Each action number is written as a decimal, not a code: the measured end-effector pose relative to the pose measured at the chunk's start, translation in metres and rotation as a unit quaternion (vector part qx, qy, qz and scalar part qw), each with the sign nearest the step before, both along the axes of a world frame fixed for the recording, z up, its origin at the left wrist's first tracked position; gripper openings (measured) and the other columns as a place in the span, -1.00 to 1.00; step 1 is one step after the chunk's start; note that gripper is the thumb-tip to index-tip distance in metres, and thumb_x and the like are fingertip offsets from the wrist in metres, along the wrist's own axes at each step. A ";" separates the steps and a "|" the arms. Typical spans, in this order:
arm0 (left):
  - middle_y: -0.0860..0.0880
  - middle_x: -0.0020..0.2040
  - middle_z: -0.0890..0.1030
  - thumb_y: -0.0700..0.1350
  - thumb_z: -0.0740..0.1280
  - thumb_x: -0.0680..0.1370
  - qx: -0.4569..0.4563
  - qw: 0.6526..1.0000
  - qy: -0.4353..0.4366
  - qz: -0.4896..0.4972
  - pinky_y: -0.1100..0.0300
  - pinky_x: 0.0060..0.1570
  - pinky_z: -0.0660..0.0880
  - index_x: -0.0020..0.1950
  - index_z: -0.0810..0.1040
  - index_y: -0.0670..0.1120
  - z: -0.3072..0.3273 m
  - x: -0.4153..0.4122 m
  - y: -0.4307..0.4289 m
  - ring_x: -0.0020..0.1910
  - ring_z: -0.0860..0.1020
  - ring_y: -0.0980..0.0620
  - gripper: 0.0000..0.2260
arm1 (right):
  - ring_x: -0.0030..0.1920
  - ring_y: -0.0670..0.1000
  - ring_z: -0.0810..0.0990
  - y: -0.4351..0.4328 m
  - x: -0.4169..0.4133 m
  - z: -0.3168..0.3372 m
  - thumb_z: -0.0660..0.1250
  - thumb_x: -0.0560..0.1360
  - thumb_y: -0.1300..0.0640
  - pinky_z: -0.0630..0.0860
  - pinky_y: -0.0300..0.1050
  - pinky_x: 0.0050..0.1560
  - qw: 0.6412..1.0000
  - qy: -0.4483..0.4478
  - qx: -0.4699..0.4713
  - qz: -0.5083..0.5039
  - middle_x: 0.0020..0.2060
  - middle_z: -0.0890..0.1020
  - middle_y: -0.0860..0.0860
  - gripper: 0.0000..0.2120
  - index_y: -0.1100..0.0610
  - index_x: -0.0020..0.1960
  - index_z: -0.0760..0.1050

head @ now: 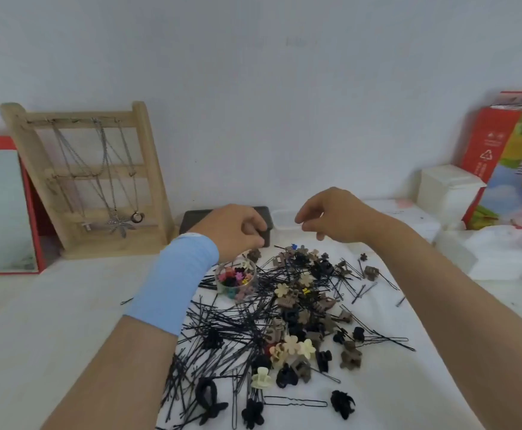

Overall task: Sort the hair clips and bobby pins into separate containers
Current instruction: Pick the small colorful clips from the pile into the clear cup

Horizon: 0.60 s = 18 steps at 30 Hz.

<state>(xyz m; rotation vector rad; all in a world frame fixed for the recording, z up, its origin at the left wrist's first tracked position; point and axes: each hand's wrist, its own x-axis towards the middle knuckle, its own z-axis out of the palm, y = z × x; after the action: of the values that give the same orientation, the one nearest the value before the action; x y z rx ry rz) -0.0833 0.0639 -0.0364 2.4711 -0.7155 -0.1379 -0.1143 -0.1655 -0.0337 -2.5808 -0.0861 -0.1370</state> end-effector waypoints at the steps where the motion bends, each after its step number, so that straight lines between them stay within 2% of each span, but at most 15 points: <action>1: 0.17 -0.05 0.62 -0.03 0.41 0.54 -0.003 1.000 -0.001 -0.015 0.30 -0.08 0.43 0.08 0.59 0.11 0.004 -0.003 -0.015 -0.09 0.57 0.20 -0.86 | -0.34 -0.13 0.68 -0.014 -0.004 -0.001 0.41 0.52 0.18 0.57 -0.22 -0.20 1.000 0.006 -0.011 -0.019 -0.15 0.68 -0.12 -0.89 0.00 -0.03 0.66; 4: 0.11 0.05 0.63 -0.04 0.37 0.56 0.013 0.998 -0.003 -0.067 0.19 0.09 0.50 0.10 0.62 0.09 0.010 -0.014 -0.064 0.02 0.59 0.10 -0.86 | -0.33 -0.08 0.68 -0.049 -0.018 -0.004 0.38 0.52 0.20 0.53 -0.25 -0.25 0.996 0.021 -0.052 -0.068 -0.20 0.65 -0.16 -0.85 -0.03 -0.06 0.65; 7: 0.07 0.21 0.61 -0.06 0.32 0.59 0.065 0.992 0.002 -0.106 0.18 0.26 0.41 0.24 0.61 0.05 -0.001 -0.022 -0.110 0.19 0.55 0.06 -0.77 | -0.28 -0.07 0.66 -0.071 -0.031 -0.011 0.34 0.52 0.22 0.48 -0.29 -0.37 0.988 0.038 -0.107 -0.105 -0.15 0.65 -0.15 -0.79 -0.05 -0.03 0.66; 9: 0.05 0.33 0.54 -0.04 0.30 0.61 0.118 0.985 0.007 -0.124 0.16 0.31 0.36 0.35 0.54 0.05 -0.012 -0.025 -0.131 0.29 0.50 0.03 -0.70 | -0.15 -0.05 0.62 -0.077 -0.034 -0.022 0.31 0.52 0.21 0.55 -0.21 -0.20 0.974 0.051 -0.185 -0.123 -0.03 0.64 -0.12 -0.74 -0.11 0.03 0.66; 11: 0.04 0.40 0.49 0.00 0.30 0.61 0.170 0.975 0.012 -0.142 0.14 0.32 0.34 0.41 0.49 0.08 -0.022 -0.028 -0.142 0.34 0.46 0.01 -0.64 | 0.01 -0.01 0.61 -0.080 -0.035 -0.037 0.30 0.53 0.18 0.53 -0.15 -0.06 0.955 0.054 -0.260 -0.133 0.10 0.61 -0.09 -0.68 -0.19 0.13 0.61; 14: 0.06 0.34 0.54 -0.03 0.35 0.58 0.196 0.969 0.010 -0.149 0.21 0.21 0.37 0.35 0.56 0.09 -0.034 -0.029 -0.145 0.27 0.50 0.00 -0.67 | 0.13 0.03 0.59 -0.080 -0.033 -0.054 0.27 0.55 0.23 0.45 -0.16 -0.04 0.944 0.067 -0.301 -0.118 0.22 0.56 -0.06 -0.57 -0.21 0.28 0.52; 16: 0.09 0.25 0.60 -0.08 0.37 0.56 0.172 0.976 0.008 -0.135 0.24 0.16 0.40 0.21 0.64 0.09 -0.038 -0.026 -0.141 0.19 0.53 0.04 -0.76 | 0.08 0.07 0.60 -0.078 -0.031 -0.061 0.27 0.53 0.26 0.40 -0.18 -0.12 0.945 0.075 -0.299 -0.112 0.14 0.56 -0.03 -0.61 -0.16 0.21 0.56; 18: 0.10 0.18 0.63 -0.11 0.39 0.55 0.152 0.981 0.014 -0.124 0.21 0.18 0.45 0.13 0.67 0.08 -0.037 -0.022 -0.135 0.15 0.56 0.08 -0.81 | -0.08 0.10 0.61 -0.075 -0.028 -0.062 0.30 0.49 0.28 0.42 -0.21 -0.23 0.951 0.073 -0.276 -0.114 -0.08 0.56 -0.01 -0.74 -0.06 -0.04 0.62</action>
<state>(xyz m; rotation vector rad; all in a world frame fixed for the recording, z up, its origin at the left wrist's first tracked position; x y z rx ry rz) -0.1052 -0.0707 -0.0739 2.6473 -1.0569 -0.4017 -0.1428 -0.2403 -0.0960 -3.1455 0.2680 -0.0028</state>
